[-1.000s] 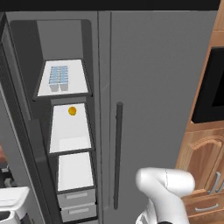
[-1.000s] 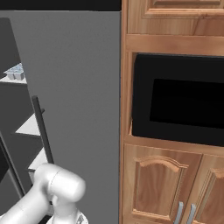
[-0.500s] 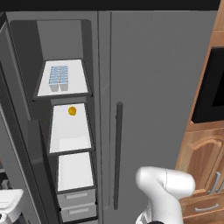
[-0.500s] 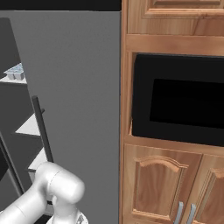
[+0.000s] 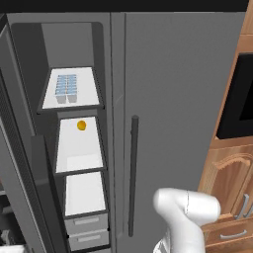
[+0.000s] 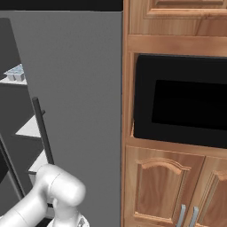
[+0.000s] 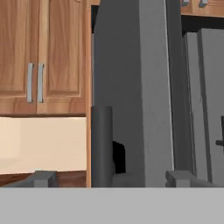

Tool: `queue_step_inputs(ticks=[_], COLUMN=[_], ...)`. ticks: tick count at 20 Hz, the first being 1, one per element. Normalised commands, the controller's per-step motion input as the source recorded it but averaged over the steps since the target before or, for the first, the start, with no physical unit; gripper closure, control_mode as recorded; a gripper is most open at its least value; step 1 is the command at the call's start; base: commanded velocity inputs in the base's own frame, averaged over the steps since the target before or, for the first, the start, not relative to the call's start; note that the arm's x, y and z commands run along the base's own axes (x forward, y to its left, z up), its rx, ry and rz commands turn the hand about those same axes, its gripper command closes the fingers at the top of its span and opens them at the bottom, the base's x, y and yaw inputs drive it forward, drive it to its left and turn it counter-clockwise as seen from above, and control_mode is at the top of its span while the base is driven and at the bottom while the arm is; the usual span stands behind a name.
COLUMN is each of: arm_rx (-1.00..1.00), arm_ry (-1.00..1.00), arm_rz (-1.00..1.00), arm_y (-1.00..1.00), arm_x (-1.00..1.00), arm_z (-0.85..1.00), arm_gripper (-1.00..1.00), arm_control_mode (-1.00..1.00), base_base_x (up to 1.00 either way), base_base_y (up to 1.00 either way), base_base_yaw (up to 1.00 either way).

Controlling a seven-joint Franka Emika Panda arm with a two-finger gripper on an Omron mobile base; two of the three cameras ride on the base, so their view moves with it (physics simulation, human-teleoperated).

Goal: Open the freezer door, pick up the ice cube tray from the freezer, and place it on the dining counter.

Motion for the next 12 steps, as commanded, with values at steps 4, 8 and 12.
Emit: queue_step_inputs(ticks=[4,8,12], arm_rx=[0.0,0.0,0.0], arm_ry=[-0.05,0.0,0.0], arm_rz=[0.0,0.0,0.0], arm_y=[-0.43,-0.8,-0.82], arm_x=[-0.81,-0.48,-0.17], arm_z=[0.06,0.04,0.04], arm_gripper=[-1.0,-1.0,-1.0], arm_control_mode=[-1.0,-1.0,-1.0], base_base_x=[0.0,0.0,0.0], base_base_y=[0.0,0.0,0.0], base_base_yaw=[0.0,0.0,0.0])
